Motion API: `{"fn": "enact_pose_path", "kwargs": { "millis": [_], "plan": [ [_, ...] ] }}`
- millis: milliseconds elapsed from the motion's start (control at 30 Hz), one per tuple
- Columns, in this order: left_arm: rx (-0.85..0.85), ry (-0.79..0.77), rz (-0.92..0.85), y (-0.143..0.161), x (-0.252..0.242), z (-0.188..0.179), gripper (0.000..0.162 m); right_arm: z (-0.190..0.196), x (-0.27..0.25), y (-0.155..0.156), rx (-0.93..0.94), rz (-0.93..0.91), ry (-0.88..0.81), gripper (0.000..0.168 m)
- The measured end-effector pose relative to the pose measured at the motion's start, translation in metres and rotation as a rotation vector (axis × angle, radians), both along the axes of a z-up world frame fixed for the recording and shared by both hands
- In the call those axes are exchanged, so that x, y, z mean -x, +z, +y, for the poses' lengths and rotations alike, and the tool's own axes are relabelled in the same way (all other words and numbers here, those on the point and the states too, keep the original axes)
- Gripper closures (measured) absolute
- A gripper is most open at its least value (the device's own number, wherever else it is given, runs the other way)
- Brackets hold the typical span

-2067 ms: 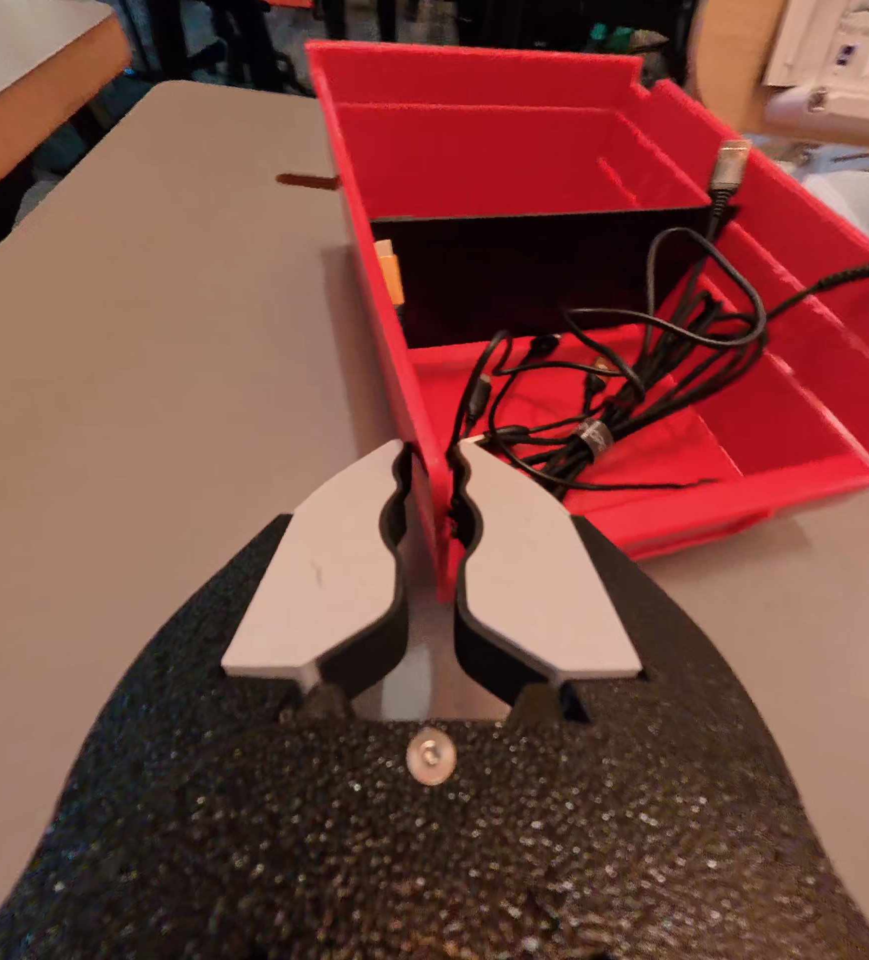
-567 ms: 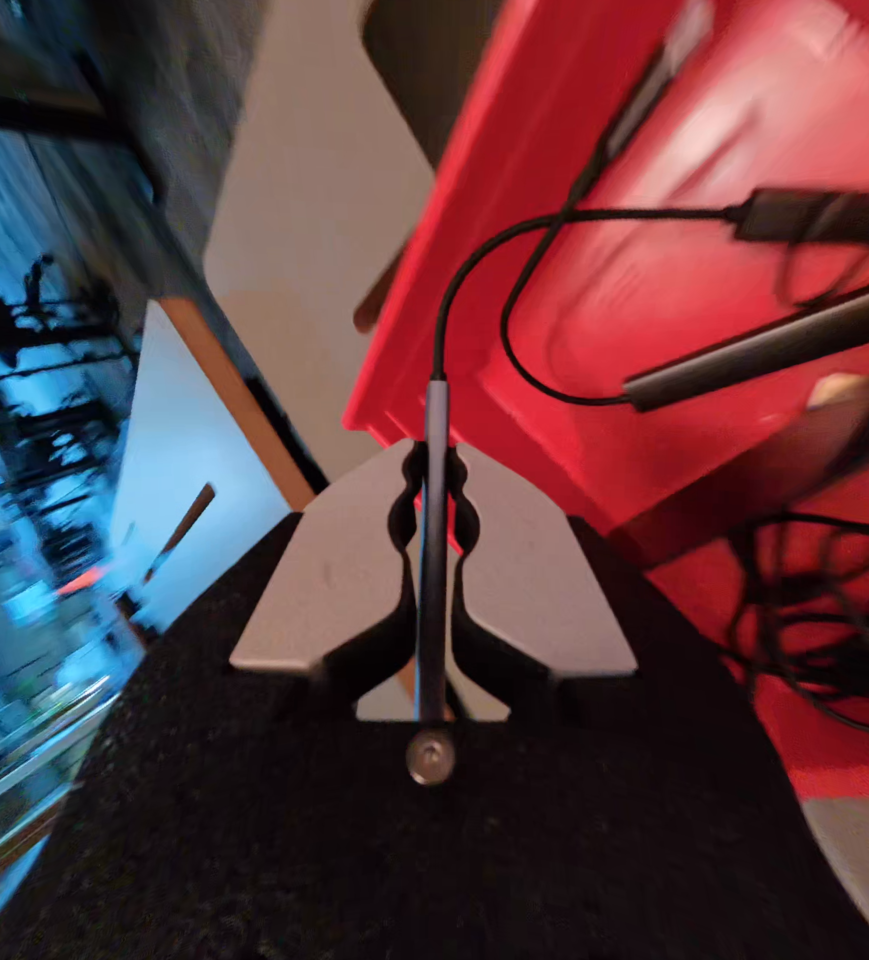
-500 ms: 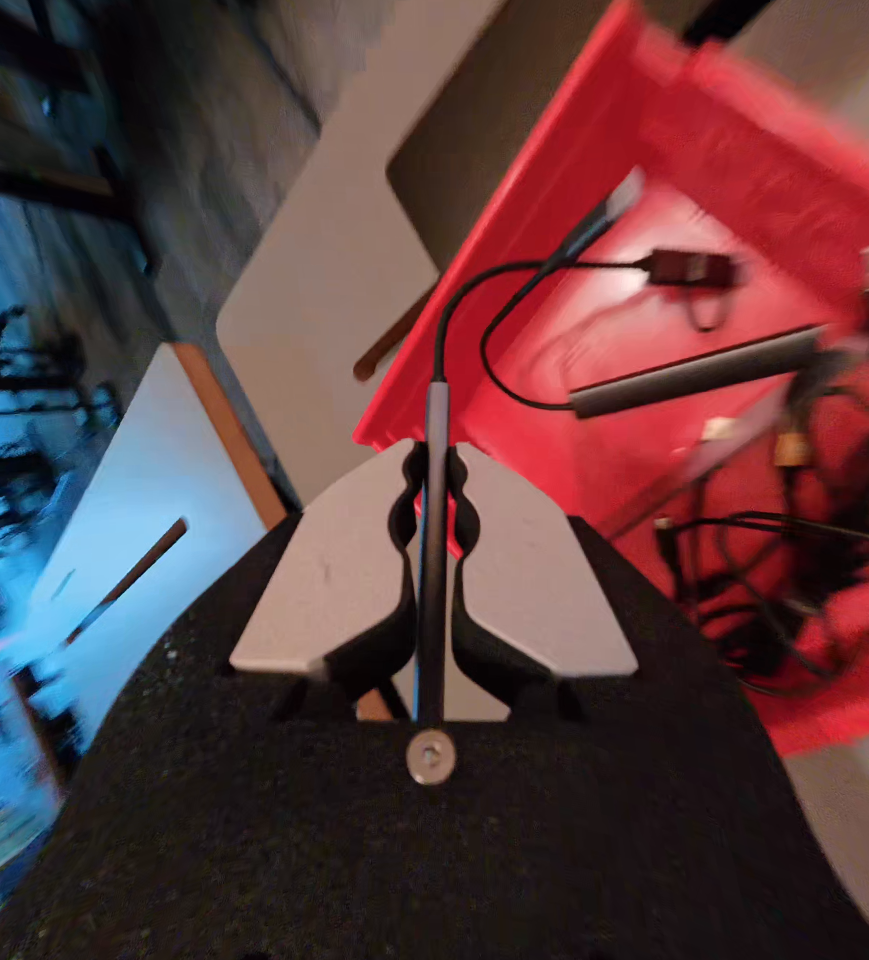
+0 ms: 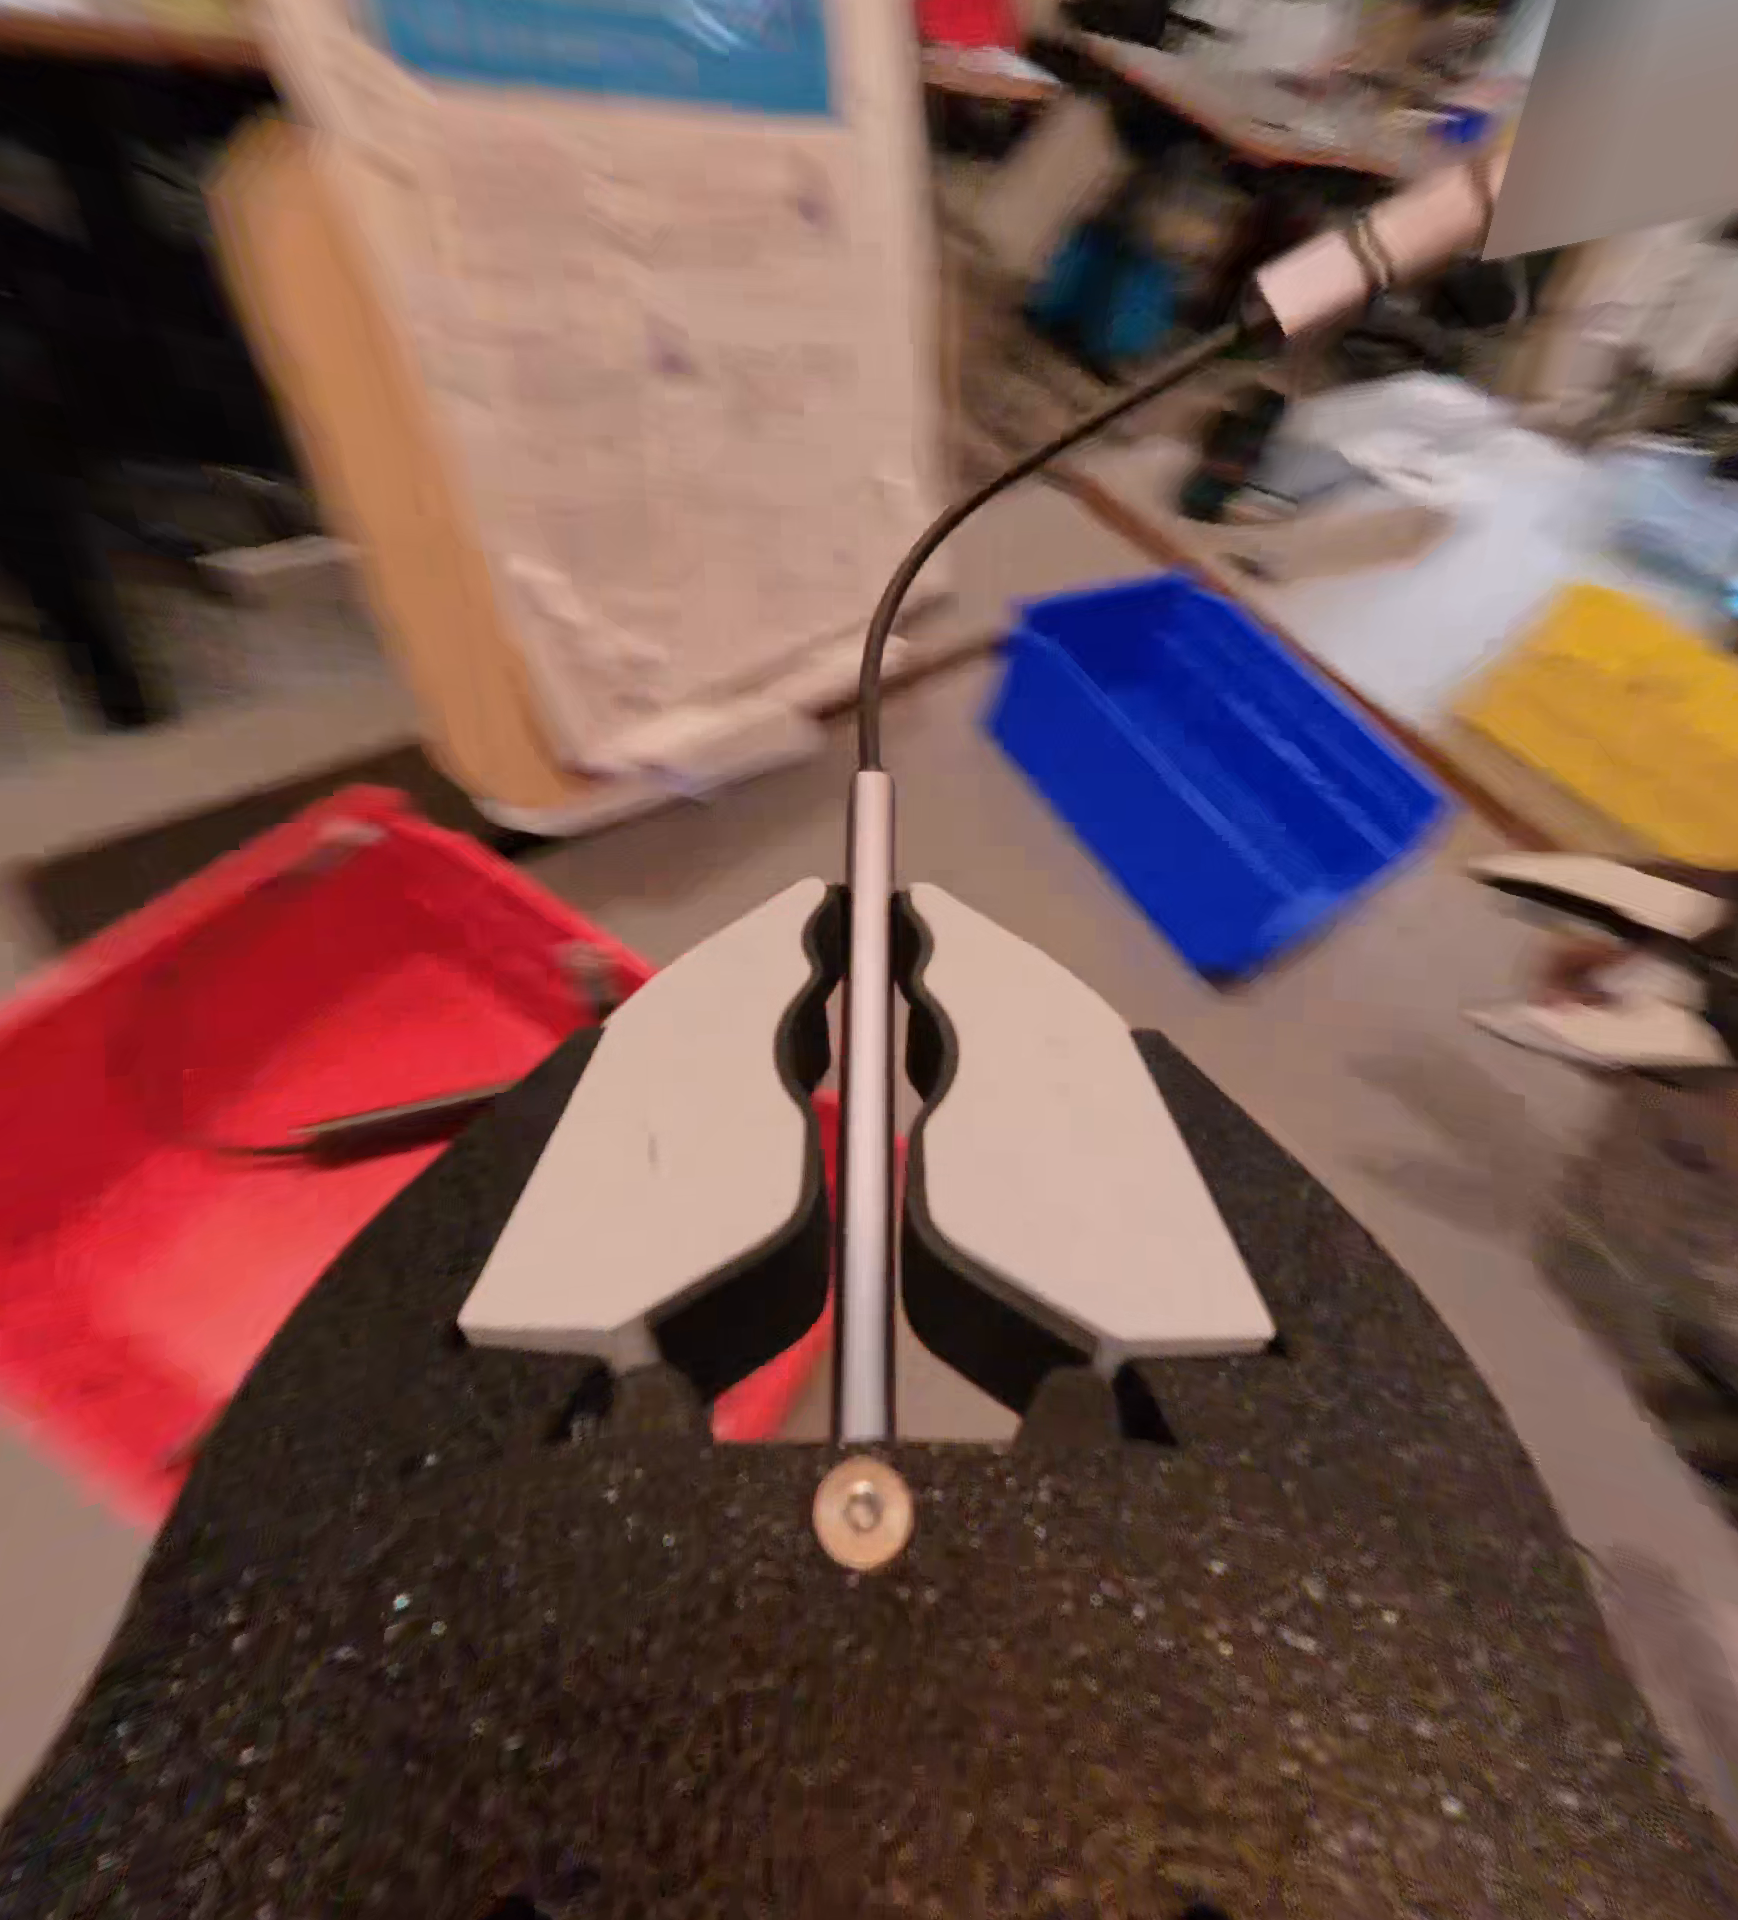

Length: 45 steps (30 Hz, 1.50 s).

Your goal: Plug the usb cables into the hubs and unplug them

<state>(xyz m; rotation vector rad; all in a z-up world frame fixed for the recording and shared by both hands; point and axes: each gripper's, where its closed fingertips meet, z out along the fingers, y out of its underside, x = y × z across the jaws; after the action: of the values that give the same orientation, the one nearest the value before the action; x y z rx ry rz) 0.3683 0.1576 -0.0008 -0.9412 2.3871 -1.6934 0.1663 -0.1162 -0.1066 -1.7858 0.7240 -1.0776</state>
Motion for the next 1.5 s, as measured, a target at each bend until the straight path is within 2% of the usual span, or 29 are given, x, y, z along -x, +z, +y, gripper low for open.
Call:
{"fn": "enact_pose_path", "kwargs": {
  "millis": [33, 133, 200, 300, 333, 367, 467, 533, 633, 700, 733, 833, 967, 1100, 1200, 1400, 1500],
  "plan": [
    [0.029, -0.098, 0.056, -0.011, 0.020, -0.016, 0.153, 0.014, 0.004, 0.002, -0.015, -0.025, 0.063, 0.101],
    [0.120, -0.445, 0.283, -0.047, 0.094, -0.067, 0.153, 0.063, 0.022, 0.007, -0.060, -0.151, 0.297, 0.111],
    [0.150, -0.626, 0.441, -0.075, 0.138, -0.095, 0.153, 0.095, 0.041, 0.015, -0.008, -0.279, 0.420, 0.120],
    [0.088, -0.725, 0.587, -0.131, 0.171, -0.130, 0.154, 0.132, 0.062, 0.011, 0.110, -0.321, 0.520, 0.136],
    [0.075, -0.736, 0.645, -0.146, 0.178, -0.140, 0.154, 0.139, 0.064, 0.001, 0.155, -0.264, 0.547, 0.151],
    [0.078, -0.738, 0.696, -0.156, 0.184, -0.149, 0.154, 0.139, 0.061, -0.012, 0.199, -0.195, 0.537, 0.150],
    [0.046, -0.720, 0.751, -0.180, 0.193, -0.169, 0.153, 0.113, 0.030, -0.027, 0.238, -0.167, 0.344, 0.115],
    [0.056, -0.750, 0.792, -0.183, 0.201, -0.177, 0.153, 0.093, 0.015, -0.042, 0.219, -0.099, 0.266, 0.108],
    [0.030, -0.801, 0.829, -0.187, 0.212, -0.179, 0.153, 0.089, 0.018, -0.062, 0.239, -0.043, 0.347, 0.115],
    [0.007, -0.839, 0.857, -0.189, 0.220, -0.178, 0.154, 0.090, 0.020, -0.070, 0.216, 0.006, 0.370, 0.138],
    [-0.022, -0.858, 0.858, -0.191, 0.223, -0.176, 0.154, 0.092, 0.021, -0.075, 0.189, 0.067, 0.392, 0.137],
    [-0.012, -0.917, 0.876, -0.185, 0.230, -0.173, 0.154, 0.100, 0.025, -0.068, 0.144, 0.002, 0.450, 0.134],
    [-0.021, -0.999, 0.878, -0.176, 0.240, -0.165, 0.154, 0.107, 0.033, -0.067, 0.196, -0.041, 0.504, 0.131],
    [-0.032, -1.062, 0.857, -0.166, 0.248, -0.159, 0.154, 0.117, 0.040, -0.059, 0.198, -0.082, 0.534, 0.142],
    [-0.024, -1.102, 0.822, -0.157, 0.253, -0.155, 0.154, 0.128, 0.045, -0.047, 0.101, -0.113, 0.558, 0.144],
    [0.007, -1.072, 0.770, -0.152, 0.248, -0.154, 0.153, 0.131, 0.043, -0.044, -0.057, -0.044, 0.533, 0.144],
    [0.062, -0.990, 0.640, -0.147, 0.234, -0.160, 0.150, 0.124, 0.032, -0.040, -0.167, -0.015, 0.474, 0.144]
  ]
}}
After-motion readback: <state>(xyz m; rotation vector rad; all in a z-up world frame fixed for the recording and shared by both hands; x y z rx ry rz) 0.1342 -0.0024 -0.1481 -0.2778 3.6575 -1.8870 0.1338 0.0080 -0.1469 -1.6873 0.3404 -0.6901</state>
